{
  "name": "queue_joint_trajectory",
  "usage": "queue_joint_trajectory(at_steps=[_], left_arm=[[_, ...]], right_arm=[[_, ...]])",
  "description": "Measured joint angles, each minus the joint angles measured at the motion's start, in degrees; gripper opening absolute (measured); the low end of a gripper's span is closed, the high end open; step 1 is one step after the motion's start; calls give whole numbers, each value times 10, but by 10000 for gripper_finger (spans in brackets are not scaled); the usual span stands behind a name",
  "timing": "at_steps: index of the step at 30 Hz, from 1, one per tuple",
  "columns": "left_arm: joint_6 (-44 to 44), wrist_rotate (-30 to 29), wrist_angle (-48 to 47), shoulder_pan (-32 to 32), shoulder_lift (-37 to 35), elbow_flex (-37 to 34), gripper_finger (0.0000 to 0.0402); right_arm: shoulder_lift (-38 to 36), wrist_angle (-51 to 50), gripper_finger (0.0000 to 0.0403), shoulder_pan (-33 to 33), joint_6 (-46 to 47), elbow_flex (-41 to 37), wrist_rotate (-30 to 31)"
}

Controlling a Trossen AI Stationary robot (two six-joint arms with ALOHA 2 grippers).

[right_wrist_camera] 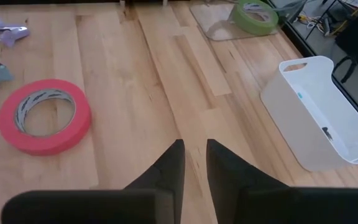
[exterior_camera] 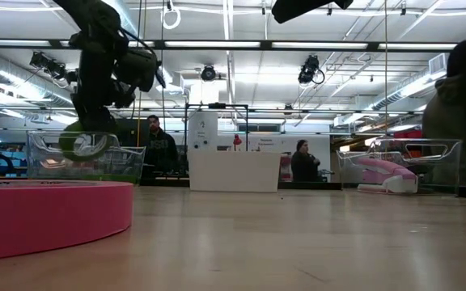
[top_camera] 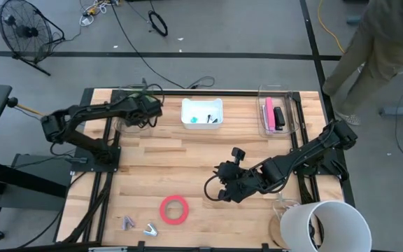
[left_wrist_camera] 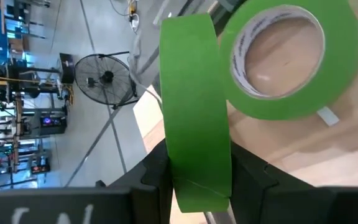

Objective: Pick and place Stapler, Stapler remover, tape
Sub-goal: Put the green tape into the left transparent bin

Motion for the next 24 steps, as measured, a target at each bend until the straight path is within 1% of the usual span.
queue_joint_trajectory(at_steps=[7,8,9,13,16,19,24], left_arm=[[0,-8,13,0,54,0,116],[0,-7,11,0,56,0,123],[1,-7,11,0,57,0,138],[1,-1,10,-1,57,0,219],[2,16,9,-1,57,0,260],[2,26,9,-1,57,0,279],[5,75,-25,-1,57,33,283]], right_arm=[[0,0,64,0,0,0,0],[0,0,64,0,0,0,0],[0,0,64,0,0,0,0],[0,0,64,0,0,0,0],[0,0,64,0,0,0,0],[0,0,64,0,0,0,0],[0,0,64,0,0,0,0]])
